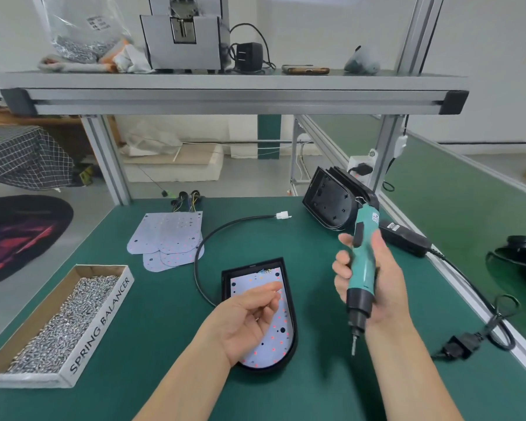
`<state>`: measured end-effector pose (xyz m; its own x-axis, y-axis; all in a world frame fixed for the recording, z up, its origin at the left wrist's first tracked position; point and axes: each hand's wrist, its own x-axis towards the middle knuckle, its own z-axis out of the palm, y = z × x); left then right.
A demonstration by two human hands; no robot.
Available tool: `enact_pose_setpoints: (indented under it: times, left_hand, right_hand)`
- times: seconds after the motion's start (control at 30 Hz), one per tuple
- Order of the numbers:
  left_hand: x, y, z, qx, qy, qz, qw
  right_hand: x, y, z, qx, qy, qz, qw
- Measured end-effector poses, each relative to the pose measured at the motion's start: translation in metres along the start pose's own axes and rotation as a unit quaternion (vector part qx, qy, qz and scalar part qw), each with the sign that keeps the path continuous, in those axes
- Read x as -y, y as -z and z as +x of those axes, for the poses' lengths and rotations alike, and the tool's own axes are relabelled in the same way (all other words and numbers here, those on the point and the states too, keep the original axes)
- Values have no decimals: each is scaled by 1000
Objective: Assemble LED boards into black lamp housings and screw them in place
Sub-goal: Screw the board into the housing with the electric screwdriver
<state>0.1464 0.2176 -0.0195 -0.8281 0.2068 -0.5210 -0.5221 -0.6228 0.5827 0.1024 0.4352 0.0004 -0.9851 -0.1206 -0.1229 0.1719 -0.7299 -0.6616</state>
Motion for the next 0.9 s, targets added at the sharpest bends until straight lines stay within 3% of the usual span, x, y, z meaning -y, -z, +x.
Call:
enact_pose_setpoints:
  times: [0.1,0.4,0.57,0.7,0.9]
  left_hand:
    - [1,0,1,2,-2,6,1000]
    - [3,-1,0,-1,-23,12,1000]
    - [5,-2,1,1,-27,2,1000]
    - [5,-4,1,-9,-25,-11,1000]
    - [5,-5,2,-11,-30,-21,999]
  right_hand:
    - [-2,-15,3,6,-10,112,994]
    - [-7,-55,14,-48,106,137,984]
    - [-8,-63,16,-136,193,70,969]
    - [-16,-70,14,-162,275,10,948]
    - [-22,-72,12,-179,300,-37,936]
